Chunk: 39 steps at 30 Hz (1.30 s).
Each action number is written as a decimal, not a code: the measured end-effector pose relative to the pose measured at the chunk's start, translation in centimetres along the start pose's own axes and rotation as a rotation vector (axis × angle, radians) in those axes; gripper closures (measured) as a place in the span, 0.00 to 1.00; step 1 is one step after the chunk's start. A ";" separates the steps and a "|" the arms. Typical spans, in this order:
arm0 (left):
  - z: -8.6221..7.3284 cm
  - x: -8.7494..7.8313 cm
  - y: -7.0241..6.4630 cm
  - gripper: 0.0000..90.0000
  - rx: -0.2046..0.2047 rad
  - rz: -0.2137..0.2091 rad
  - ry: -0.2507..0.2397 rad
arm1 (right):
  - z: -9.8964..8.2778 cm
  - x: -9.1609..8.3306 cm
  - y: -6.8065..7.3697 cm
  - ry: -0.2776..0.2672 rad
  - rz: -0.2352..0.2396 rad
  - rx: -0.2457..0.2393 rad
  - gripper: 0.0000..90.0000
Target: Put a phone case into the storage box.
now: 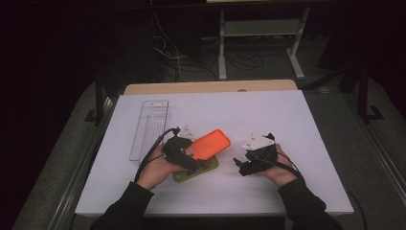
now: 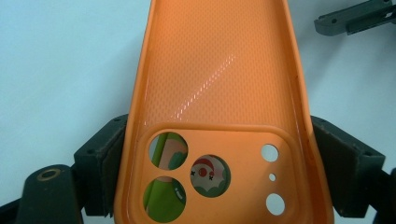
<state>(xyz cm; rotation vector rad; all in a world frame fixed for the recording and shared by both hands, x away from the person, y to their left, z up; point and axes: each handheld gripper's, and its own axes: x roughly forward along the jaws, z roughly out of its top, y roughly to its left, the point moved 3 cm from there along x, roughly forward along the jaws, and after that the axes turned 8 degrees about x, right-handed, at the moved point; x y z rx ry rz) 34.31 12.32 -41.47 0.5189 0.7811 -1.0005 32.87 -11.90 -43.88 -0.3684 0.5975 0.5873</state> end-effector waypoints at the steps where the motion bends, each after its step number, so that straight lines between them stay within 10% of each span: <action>1: 0.0 0.0 0.0 0.17 0.002 0.000 -0.001 | 0.0 0.0 0.1 0.000 -0.009 -0.012 0.00; 39: -0.1 0.0 0.2 0.17 0.021 0.001 0.010 | 0.0 0.3 2.9 -0.078 -0.351 -0.692 0.00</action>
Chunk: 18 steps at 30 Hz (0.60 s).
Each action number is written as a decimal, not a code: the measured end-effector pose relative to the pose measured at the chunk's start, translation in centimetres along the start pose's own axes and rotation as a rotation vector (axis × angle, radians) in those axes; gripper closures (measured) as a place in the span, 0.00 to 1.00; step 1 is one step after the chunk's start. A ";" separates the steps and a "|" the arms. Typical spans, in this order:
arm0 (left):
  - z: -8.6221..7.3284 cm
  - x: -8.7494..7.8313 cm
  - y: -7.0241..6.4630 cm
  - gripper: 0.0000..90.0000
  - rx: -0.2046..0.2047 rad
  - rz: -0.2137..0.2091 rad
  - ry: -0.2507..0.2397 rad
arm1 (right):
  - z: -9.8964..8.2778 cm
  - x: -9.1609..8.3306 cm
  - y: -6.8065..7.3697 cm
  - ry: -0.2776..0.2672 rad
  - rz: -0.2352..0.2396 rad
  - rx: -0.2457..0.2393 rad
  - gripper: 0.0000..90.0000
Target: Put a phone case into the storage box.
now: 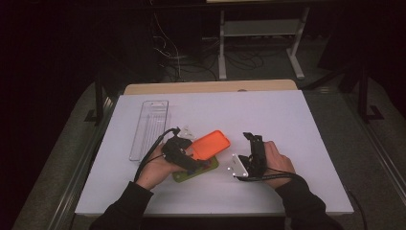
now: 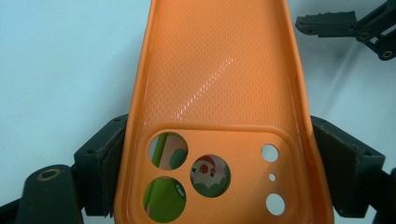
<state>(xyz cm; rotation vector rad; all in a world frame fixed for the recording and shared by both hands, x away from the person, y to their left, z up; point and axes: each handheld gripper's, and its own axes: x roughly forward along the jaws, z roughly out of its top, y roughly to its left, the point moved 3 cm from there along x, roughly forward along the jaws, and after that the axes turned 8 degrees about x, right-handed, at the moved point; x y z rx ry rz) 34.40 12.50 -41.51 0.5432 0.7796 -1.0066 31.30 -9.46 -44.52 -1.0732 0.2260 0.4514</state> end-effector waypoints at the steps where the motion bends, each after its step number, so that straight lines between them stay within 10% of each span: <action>1: 0.0 0.0 0.0 0.17 -0.003 0.000 0.000 | 0.0 0.0 0.0 -0.003 -0.008 -0.019 0.00; 18: 0.2 0.0 -0.3 0.17 0.016 -0.002 -0.001 | 1.6 -0.5 1.3 -0.062 -0.081 -0.172 0.06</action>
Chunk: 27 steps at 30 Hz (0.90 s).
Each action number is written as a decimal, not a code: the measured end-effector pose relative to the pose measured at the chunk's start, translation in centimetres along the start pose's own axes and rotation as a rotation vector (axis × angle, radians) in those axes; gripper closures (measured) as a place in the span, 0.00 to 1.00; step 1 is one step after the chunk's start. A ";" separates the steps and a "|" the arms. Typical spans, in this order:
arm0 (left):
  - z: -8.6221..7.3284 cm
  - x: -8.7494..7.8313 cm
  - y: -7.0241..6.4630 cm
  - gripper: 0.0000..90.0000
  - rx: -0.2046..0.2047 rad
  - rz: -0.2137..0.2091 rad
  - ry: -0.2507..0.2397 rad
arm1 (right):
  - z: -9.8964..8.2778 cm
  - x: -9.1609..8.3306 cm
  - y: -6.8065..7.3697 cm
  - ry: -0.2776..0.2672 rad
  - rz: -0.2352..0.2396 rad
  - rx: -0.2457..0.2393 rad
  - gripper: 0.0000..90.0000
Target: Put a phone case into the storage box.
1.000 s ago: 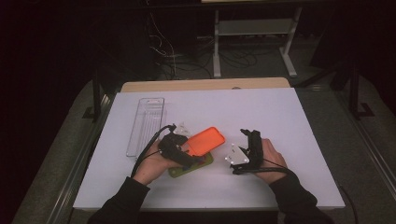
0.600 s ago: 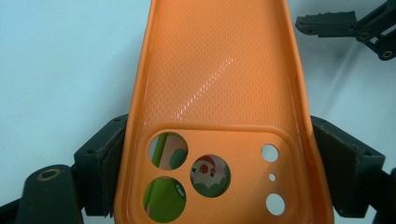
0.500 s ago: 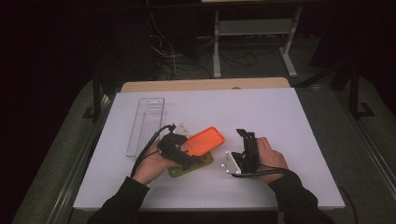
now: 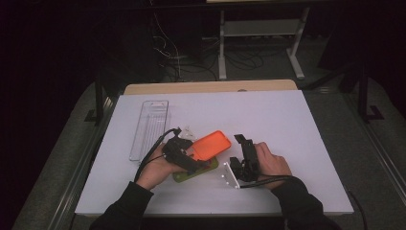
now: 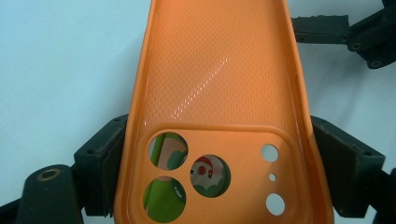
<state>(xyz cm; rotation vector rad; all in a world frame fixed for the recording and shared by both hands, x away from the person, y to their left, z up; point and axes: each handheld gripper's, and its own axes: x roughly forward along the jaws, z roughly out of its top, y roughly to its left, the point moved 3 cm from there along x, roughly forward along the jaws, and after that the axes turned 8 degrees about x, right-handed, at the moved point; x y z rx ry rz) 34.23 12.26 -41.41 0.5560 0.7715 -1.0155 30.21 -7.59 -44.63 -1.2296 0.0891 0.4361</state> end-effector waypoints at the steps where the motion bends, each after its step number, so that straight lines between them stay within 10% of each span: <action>1: 0.1 0.1 -0.2 0.17 -0.018 0.001 -0.017 | 0.1 -0.1 0.1 0.000 -0.001 0.009 0.07; 27: 0.1 0.1 -0.2 0.17 -0.003 -0.009 -0.011 | 3.0 0.8 1.1 -0.102 0.008 -0.090 0.48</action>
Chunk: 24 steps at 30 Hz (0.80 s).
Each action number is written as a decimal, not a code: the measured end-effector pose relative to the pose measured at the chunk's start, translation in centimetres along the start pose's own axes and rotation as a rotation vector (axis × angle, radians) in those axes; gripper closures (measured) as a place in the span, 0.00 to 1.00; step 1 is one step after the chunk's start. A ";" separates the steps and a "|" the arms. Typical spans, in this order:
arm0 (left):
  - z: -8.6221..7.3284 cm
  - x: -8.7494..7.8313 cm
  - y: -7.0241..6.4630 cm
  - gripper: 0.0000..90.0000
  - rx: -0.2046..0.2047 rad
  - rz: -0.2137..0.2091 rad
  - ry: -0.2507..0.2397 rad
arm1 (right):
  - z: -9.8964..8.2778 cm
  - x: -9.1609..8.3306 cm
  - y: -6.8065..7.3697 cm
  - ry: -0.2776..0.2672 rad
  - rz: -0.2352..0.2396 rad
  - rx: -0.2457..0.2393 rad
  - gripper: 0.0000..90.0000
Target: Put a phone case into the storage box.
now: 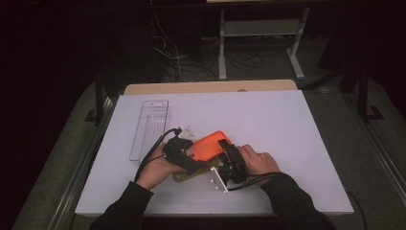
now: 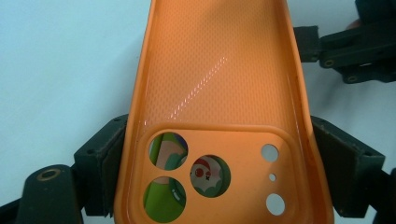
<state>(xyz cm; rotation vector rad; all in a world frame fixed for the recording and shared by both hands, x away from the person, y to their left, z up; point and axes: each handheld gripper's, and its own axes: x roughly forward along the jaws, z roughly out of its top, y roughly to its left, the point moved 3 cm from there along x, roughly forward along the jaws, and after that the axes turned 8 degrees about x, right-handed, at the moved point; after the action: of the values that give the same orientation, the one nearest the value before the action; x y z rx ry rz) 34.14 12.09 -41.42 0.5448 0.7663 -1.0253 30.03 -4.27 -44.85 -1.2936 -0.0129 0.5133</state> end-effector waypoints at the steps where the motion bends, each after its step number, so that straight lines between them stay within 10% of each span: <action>1: 0.0 0.0 0.0 0.17 0.003 -0.001 0.003 | 0.1 0.0 0.1 -0.002 -0.007 -0.006 0.50; 24: 0.1 0.2 -0.4 0.17 0.013 -0.016 0.001 | 0.7 -0.2 1.0 -0.011 0.009 -0.063 0.80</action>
<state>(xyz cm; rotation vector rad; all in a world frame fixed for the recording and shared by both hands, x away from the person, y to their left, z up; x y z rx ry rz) 33.88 11.75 -41.49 0.5508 0.7663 -1.0452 29.32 -3.53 -45.51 -1.3534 -0.0328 0.5307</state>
